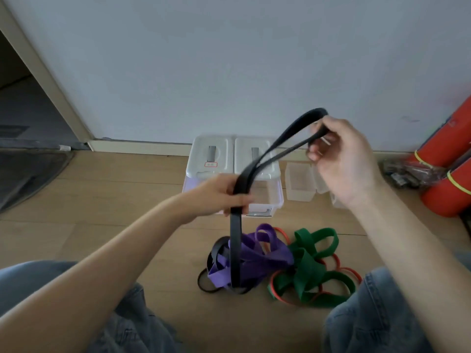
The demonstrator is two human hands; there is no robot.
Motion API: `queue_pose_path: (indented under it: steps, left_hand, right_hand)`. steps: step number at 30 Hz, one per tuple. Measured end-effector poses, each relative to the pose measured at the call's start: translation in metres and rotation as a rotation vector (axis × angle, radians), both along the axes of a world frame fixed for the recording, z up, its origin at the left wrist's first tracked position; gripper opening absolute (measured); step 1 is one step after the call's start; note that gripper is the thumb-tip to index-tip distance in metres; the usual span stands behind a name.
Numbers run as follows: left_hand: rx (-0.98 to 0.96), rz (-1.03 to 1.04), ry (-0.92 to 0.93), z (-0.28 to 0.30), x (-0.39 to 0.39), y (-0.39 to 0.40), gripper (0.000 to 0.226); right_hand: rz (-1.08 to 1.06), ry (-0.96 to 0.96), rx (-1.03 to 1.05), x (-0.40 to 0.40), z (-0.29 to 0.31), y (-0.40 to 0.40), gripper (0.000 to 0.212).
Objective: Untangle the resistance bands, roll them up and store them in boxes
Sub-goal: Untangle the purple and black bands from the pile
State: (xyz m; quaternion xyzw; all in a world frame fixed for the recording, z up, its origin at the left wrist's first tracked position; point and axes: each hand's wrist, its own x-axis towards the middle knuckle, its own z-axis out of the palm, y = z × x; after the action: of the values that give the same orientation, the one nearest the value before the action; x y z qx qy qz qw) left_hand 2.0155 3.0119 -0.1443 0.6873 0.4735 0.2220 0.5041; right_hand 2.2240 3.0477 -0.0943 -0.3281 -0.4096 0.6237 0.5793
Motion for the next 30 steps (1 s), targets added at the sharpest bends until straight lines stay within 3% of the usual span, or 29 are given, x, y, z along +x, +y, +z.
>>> queue_pose_path:
  steps: [3, 5, 8, 10, 13, 15, 17, 19, 22, 23, 25, 27, 30]
  left_hand:
    - [0.037, 0.128, -0.422, 0.032, -0.012, 0.003, 0.011]
    - [0.009, 0.219, -0.593, 0.044, -0.013, 0.004, 0.011]
    - [-0.063, 0.266, -0.653, 0.049, -0.013, 0.003, 0.012]
    - [-0.051, 0.261, -0.601, 0.047, -0.017, 0.003, 0.013]
    - [0.021, 0.373, -0.243, 0.040, -0.033, 0.007, 0.017]
    - [0.019, 0.408, 0.096, 0.028, -0.040, 0.010, 0.018]
    - [-0.013, 0.369, 0.386, 0.013, -0.038, 0.010, 0.015]
    - [-0.020, 0.365, 0.574, 0.004, -0.029, 0.011, 0.029]
    - [0.084, 0.398, 0.761, 0.007, -0.022, 0.015, 0.060]
    - [0.120, 0.365, 0.748, 0.009, -0.025, 0.017, 0.073]
    - [0.084, 0.195, 0.427, 0.013, -0.024, 0.011, 0.083]
    - [0.116, -0.002, 0.176, 0.006, -0.013, 0.003, 0.065]
    - [0.115, -0.095, 0.261, -0.019, 0.005, -0.001, 0.023]
  right_hand:
    - [0.193, -0.266, 0.002, 0.008, -0.004, 0.006, 0.022]
    - [0.493, -0.646, -0.023, 0.000, -0.024, -0.001, 0.043]
    - [0.797, -1.281, 0.166, -0.030, -0.069, -0.023, 0.042]
    - [0.708, -1.387, 0.216, -0.040, -0.083, -0.029, 0.026]
    - [0.470, -1.227, 0.025, -0.035, -0.078, -0.018, 0.023]
    - [0.374, -0.918, -0.072, -0.031, -0.064, -0.016, 0.021]
    - [0.278, -0.479, -0.126, -0.033, -0.046, -0.017, 0.013]
    - [0.186, -0.170, -0.177, -0.035, -0.027, -0.019, 0.009]
    - [0.107, -0.033, -0.229, -0.035, -0.015, -0.020, 0.008]
    - [0.092, -0.030, -0.238, -0.037, -0.014, -0.021, 0.009]
    - [0.109, 0.004, -0.237, -0.041, -0.013, -0.024, 0.010]
    - [0.208, 0.139, -0.192, -0.044, -0.006, -0.025, 0.019]
    - [0.298, 0.319, -0.123, -0.038, 0.006, -0.021, 0.031]
